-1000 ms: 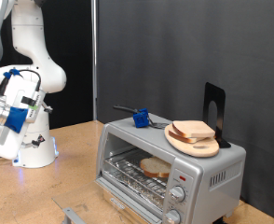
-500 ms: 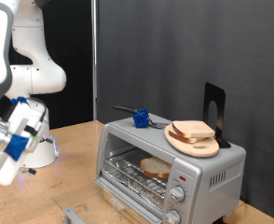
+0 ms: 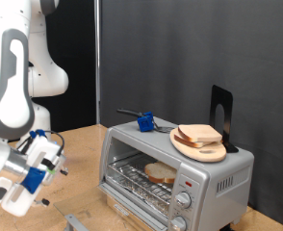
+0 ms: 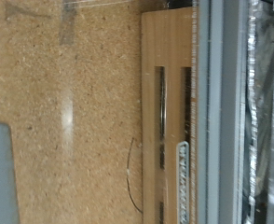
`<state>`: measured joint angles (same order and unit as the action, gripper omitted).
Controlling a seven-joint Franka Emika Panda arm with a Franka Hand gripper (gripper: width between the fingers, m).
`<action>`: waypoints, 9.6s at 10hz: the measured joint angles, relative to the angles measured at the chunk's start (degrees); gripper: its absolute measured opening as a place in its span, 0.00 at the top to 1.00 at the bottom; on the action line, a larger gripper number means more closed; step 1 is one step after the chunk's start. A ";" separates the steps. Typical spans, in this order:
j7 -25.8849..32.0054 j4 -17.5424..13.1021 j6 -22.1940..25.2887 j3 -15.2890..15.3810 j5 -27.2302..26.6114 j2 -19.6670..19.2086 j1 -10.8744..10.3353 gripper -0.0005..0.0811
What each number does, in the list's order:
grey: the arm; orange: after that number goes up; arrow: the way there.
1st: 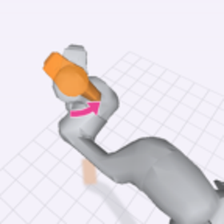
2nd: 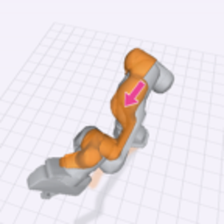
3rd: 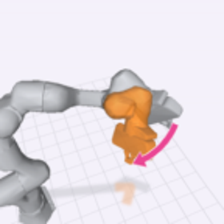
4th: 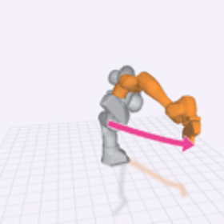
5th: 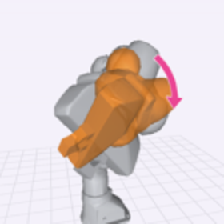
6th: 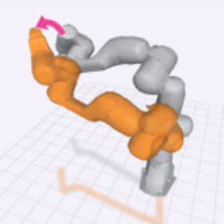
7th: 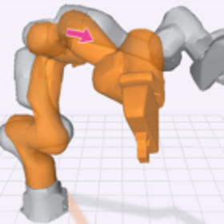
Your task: Make a piece of toast with the oven
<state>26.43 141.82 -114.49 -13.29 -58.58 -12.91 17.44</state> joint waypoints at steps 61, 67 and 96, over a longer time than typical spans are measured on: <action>-22.25 -29.04 4.67 13.78 -27.91 -13.08 0.80 0.01; -14.73 -34.29 22.30 13.13 -4.14 -15.99 1.80 0.01; -22.27 -58.09 16.15 16.35 -15.55 -41.10 -4.50 0.22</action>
<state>4.16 83.74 -98.35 3.06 -74.13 -54.01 12.94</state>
